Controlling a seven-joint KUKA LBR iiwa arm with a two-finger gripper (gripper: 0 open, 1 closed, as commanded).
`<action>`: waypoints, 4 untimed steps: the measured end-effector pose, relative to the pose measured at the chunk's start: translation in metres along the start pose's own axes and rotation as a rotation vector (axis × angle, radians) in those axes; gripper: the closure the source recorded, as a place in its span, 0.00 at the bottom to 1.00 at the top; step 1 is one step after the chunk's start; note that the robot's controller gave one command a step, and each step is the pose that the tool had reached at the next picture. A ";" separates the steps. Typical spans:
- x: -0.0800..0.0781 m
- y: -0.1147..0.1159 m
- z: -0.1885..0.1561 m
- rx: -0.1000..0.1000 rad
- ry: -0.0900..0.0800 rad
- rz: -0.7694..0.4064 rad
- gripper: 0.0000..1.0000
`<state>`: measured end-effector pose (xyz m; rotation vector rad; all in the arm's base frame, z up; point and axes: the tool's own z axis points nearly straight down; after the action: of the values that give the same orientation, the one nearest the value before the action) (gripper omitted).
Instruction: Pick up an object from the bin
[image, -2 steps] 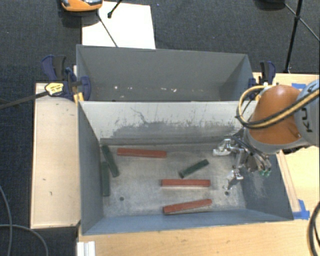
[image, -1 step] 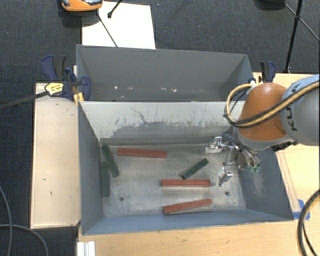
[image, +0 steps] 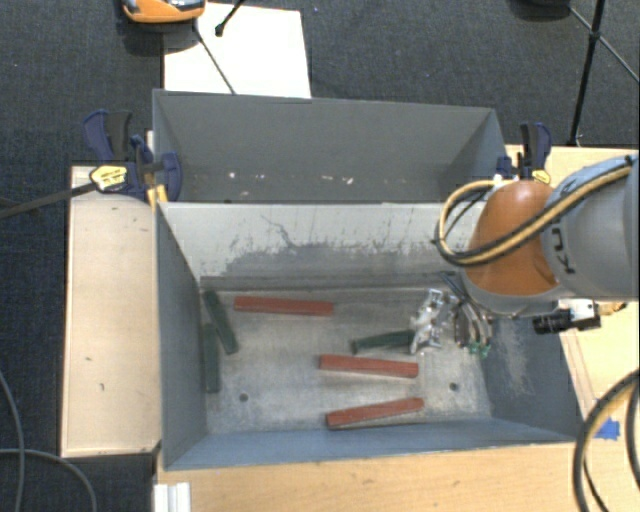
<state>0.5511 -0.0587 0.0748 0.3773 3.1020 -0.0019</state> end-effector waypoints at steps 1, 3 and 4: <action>0.000 0.000 0.000 0.000 0.000 -0.002 1.00; 0.026 0.007 -0.176 0.000 0.014 -0.032 1.00; 0.029 0.009 -0.136 -0.001 0.005 0.010 1.00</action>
Offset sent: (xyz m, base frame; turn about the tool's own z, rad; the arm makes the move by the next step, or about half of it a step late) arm -0.0269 0.0137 0.1748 -0.0225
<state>0.5232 -0.0425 0.2104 0.3937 3.1053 0.0005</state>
